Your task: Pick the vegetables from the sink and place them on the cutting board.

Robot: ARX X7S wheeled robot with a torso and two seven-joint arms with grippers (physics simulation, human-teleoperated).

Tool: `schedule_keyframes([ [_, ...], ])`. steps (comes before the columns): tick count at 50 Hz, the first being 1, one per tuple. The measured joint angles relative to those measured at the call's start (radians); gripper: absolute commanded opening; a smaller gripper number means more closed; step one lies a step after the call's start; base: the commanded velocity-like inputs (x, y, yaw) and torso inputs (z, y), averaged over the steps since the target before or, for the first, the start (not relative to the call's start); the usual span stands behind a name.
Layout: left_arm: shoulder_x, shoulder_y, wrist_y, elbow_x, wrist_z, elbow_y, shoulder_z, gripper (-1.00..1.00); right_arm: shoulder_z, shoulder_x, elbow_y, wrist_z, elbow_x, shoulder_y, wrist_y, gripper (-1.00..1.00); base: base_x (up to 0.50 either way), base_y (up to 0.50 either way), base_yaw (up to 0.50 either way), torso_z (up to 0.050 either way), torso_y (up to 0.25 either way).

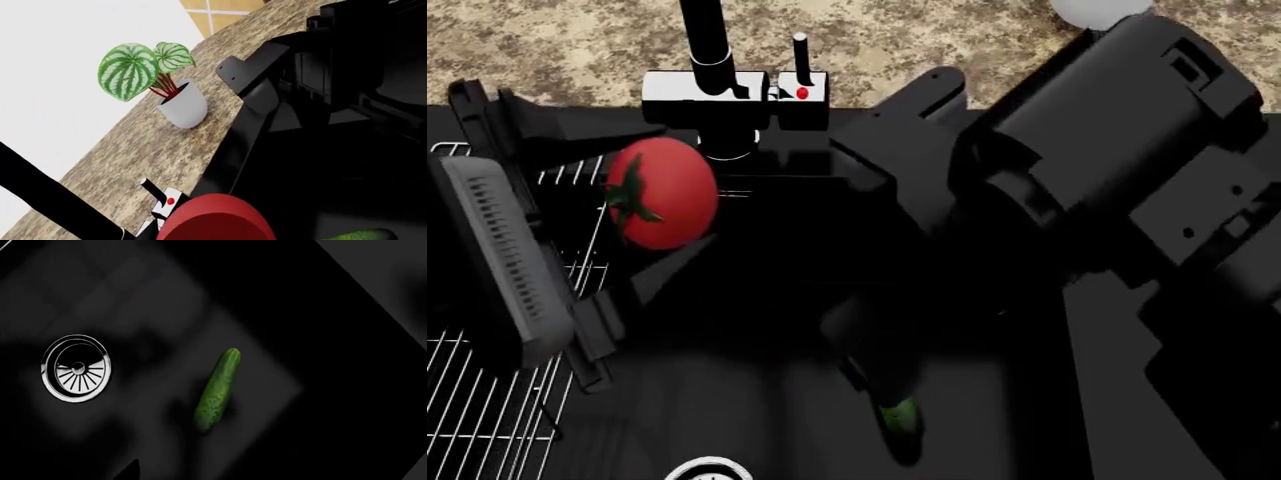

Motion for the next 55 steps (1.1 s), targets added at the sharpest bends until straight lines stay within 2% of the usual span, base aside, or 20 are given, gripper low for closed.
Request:
schedule_keyframes([
  [15,-0.027,0.048,0.008,-0.075,-0.015,0.062,-0.051,-1.00,0.006,-0.112,0.285,0.041,-0.053,-0.080,-0.119,1.00,0.03,0.00,0.00,0.000,0.000],
  [35,-0.032,0.079,0.030,-0.105,0.000,0.068,-0.057,-1.00,-0.046,-0.302,0.717,-0.102,-0.162,-0.149,-0.407,1.00,0.03,0.00,0.00,0.000,0.000],
  [45,-0.029,0.087,0.037,-0.106,0.005,0.061,-0.052,-1.00,-0.065,-0.336,0.809,-0.135,-0.163,-0.206,-0.482,1.00,0.03,0.00,0.00,0.000,0.000],
  [55,-0.028,0.088,0.035,-0.112,0.007,0.064,-0.050,-1.00,-0.056,-0.303,0.773,-0.096,-0.139,-0.260,-0.479,1.00,0.03,0.00,0.00,0.000,0.000],
])
